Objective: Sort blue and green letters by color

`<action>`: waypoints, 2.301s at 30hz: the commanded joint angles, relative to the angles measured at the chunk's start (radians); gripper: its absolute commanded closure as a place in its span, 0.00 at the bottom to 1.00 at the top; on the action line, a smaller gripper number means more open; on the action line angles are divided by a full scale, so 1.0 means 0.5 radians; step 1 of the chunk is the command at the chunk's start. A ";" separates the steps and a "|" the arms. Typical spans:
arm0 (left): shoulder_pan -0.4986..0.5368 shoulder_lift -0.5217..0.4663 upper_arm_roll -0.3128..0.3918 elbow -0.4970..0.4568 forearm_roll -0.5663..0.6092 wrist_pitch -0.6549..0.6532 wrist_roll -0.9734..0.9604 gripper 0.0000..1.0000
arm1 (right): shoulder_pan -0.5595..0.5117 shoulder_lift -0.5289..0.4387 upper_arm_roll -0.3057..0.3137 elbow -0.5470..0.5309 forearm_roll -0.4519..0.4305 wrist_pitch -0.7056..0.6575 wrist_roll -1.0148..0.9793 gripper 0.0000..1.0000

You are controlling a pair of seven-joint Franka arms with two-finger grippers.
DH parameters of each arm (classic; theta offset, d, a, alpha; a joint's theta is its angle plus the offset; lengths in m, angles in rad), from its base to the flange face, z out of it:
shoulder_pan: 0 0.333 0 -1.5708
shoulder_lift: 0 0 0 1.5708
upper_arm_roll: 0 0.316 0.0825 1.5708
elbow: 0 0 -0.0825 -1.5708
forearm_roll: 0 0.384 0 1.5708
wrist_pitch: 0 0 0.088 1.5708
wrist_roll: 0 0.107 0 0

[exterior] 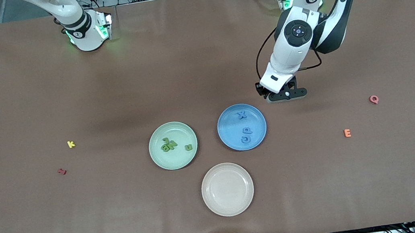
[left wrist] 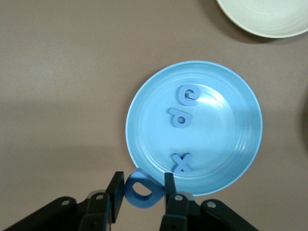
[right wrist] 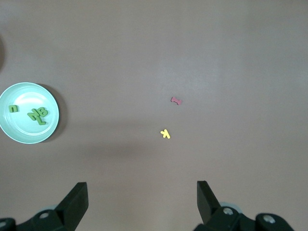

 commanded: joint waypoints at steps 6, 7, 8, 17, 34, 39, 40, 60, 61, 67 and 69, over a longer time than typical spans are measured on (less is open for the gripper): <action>-0.044 0.139 0.020 0.146 -0.026 -0.049 -0.028 1.00 | -0.017 -0.026 0.019 -0.012 -0.022 -0.010 0.022 0.00; -0.047 0.145 0.023 0.149 -0.029 -0.049 -0.028 1.00 | -0.017 -0.026 0.019 -0.012 -0.022 -0.010 0.025 0.00; -0.050 0.151 0.023 0.152 -0.029 -0.046 -0.031 1.00 | -0.017 -0.026 0.019 -0.012 -0.022 -0.013 0.022 0.00; -0.096 0.234 0.026 0.272 -0.029 -0.046 -0.090 1.00 | -0.017 -0.026 0.019 -0.012 -0.022 -0.013 0.022 0.00; -0.087 0.433 0.038 0.447 -0.007 -0.031 -0.059 1.00 | -0.017 -0.026 0.019 -0.015 -0.022 -0.013 0.022 0.00; -0.090 0.473 0.047 0.480 -0.007 -0.009 -0.059 1.00 | -0.017 -0.026 0.019 -0.015 -0.022 -0.013 0.022 0.00; -0.090 0.486 0.047 0.483 -0.004 -0.006 -0.056 1.00 | -0.014 -0.026 0.019 -0.015 -0.022 -0.013 0.025 0.00; -0.096 0.529 0.047 0.483 -0.007 0.074 -0.071 1.00 | -0.014 -0.026 0.022 -0.015 -0.022 -0.013 0.022 0.00; -0.099 0.532 0.047 0.483 -0.007 0.077 -0.071 1.00 | -0.014 -0.026 0.022 -0.015 -0.022 -0.013 0.022 0.00; -0.099 0.547 0.047 0.483 -0.004 0.089 -0.071 1.00 | -0.014 -0.026 0.019 -0.015 -0.022 -0.013 0.022 0.00; -0.099 0.547 0.047 0.483 -0.004 0.089 -0.071 1.00 | -0.014 -0.026 0.019 -0.015 -0.022 -0.013 0.022 0.00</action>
